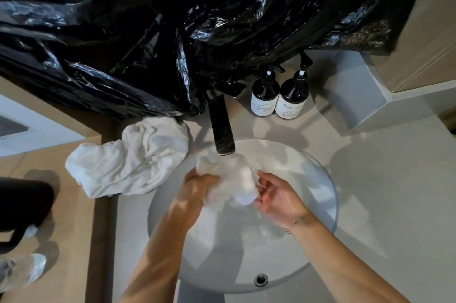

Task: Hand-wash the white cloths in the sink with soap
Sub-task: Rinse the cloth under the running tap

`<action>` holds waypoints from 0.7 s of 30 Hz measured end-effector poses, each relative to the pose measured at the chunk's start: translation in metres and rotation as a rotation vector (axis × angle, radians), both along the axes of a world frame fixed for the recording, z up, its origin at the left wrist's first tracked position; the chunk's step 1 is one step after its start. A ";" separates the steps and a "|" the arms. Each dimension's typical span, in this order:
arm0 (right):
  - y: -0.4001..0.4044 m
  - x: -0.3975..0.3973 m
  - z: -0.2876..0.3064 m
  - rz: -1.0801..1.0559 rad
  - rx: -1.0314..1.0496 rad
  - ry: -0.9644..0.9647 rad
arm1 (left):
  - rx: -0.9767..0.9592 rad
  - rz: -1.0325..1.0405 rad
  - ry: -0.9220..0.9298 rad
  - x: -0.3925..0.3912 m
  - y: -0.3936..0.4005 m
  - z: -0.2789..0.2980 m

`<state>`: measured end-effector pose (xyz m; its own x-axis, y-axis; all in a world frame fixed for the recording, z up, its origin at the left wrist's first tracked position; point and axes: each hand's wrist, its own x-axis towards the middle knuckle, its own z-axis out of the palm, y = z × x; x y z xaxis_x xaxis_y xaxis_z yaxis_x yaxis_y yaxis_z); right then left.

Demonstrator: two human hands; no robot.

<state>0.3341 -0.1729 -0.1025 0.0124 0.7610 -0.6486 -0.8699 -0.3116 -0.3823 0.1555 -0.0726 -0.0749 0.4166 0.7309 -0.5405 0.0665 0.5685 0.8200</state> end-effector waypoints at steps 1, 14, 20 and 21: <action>-0.002 -0.001 0.001 0.025 -0.035 0.038 | -0.057 0.015 -0.043 -0.005 -0.001 0.001; -0.009 -0.001 0.056 0.059 0.125 -0.222 | 0.064 0.072 0.122 -0.023 -0.027 0.041; -0.022 0.002 0.094 0.013 0.146 -0.808 | 0.165 0.177 0.070 -0.040 -0.036 0.080; -0.021 0.002 0.105 -0.014 0.172 -0.875 | 0.202 0.162 0.048 -0.041 -0.036 0.088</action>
